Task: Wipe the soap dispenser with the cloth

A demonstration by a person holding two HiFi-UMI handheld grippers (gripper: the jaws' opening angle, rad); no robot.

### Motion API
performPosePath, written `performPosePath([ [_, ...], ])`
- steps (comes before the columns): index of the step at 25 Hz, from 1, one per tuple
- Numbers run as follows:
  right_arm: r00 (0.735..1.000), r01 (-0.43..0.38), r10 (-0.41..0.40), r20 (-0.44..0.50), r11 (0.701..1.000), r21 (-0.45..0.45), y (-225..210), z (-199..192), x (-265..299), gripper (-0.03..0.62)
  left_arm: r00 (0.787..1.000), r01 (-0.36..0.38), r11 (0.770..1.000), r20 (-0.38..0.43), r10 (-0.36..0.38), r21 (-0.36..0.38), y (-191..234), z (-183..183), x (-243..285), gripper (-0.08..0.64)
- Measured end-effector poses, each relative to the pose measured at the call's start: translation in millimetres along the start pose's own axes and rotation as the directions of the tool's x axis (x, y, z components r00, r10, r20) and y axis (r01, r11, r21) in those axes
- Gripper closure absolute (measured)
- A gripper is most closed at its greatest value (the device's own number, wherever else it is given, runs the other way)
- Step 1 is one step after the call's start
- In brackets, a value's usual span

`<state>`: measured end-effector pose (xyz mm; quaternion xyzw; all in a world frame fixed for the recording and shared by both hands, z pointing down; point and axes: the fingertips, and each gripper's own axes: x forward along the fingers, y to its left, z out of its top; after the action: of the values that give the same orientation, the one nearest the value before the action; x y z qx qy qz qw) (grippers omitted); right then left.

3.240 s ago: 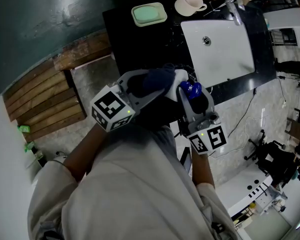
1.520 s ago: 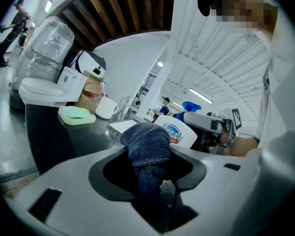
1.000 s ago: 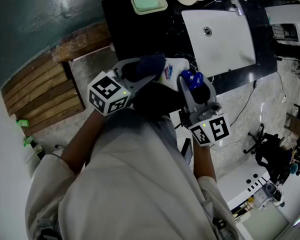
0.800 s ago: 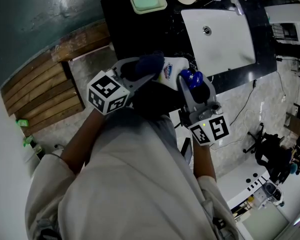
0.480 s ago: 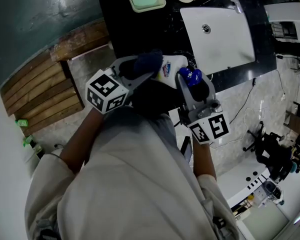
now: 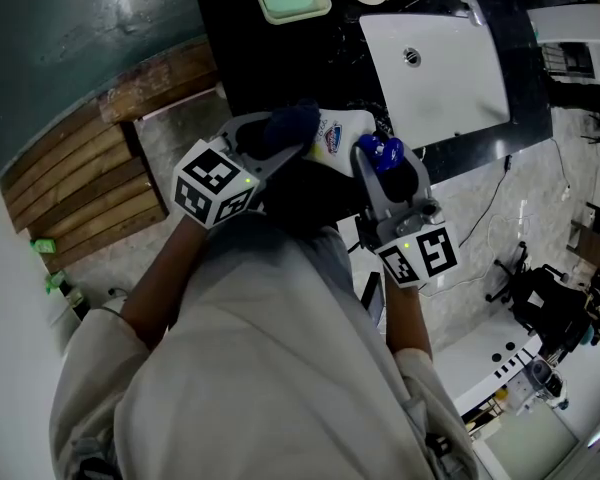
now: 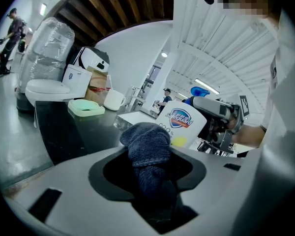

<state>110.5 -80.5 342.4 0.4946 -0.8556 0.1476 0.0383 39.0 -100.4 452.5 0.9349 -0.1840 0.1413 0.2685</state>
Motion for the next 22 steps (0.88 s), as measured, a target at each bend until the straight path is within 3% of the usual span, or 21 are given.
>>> performPosePath([
  [6,1.0,0.0,0.0,0.0,1.0,0.001,0.4,-0.7,-1.0,0.454,0.999,-0.01,0.999,-0.037,0.011,0.035,0.7,-5.0,-1.2,0.38],
  [15,1.0,0.001,-0.001,0.004,1.0,0.002,0.2,-0.1,-0.8,0.454,0.983,-0.065,0.977,-0.153,0.097,0.201,7.3,-17.5,-5.3,0.38],
  [22,1.0,-0.001,0.001,0.003,1.0,0.001,0.6,-0.5,-0.4,0.454,0.978,-0.056,0.977,-0.184,0.095,0.207,7.4,-24.7,-8.8,0.38],
])
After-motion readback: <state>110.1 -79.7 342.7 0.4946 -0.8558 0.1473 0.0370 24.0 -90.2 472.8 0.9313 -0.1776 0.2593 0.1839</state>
